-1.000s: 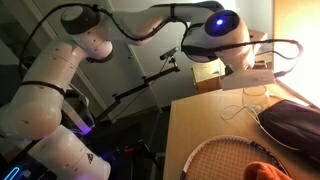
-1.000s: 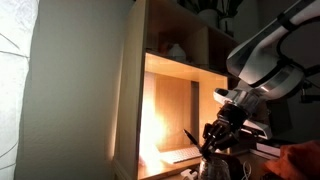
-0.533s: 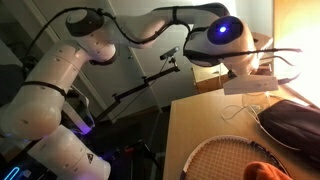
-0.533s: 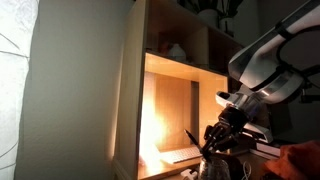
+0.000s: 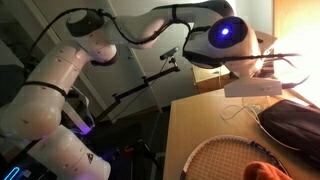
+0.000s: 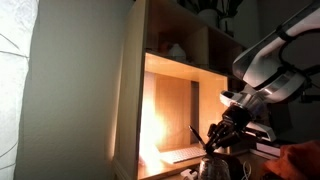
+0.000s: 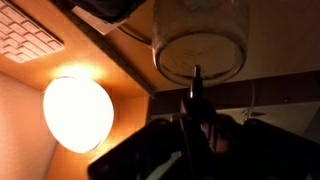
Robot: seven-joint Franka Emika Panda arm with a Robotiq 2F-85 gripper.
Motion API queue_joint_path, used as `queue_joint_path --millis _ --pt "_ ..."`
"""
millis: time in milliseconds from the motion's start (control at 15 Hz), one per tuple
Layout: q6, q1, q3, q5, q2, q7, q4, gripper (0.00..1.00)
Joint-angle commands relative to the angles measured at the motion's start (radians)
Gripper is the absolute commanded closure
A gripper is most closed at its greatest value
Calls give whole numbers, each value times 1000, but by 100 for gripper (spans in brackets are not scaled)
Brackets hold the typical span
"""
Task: Use the towel to wipe the monitor and put the pen in the jar
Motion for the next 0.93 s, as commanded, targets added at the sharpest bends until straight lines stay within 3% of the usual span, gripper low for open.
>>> queue_joint_path --millis 0,133,600,667,867 --pt "-48 19 -38 -5 -45 14 -8 63" --pt "-55 23 -40 -2 -55 -4 -6 56" --pt "-67 39 -59 2 -82 -8 -3 4" --pt "-62 47 -67 0 -82 -9 -8 0" --pt "-69 100 -113 13 -57 -82 -64 0"
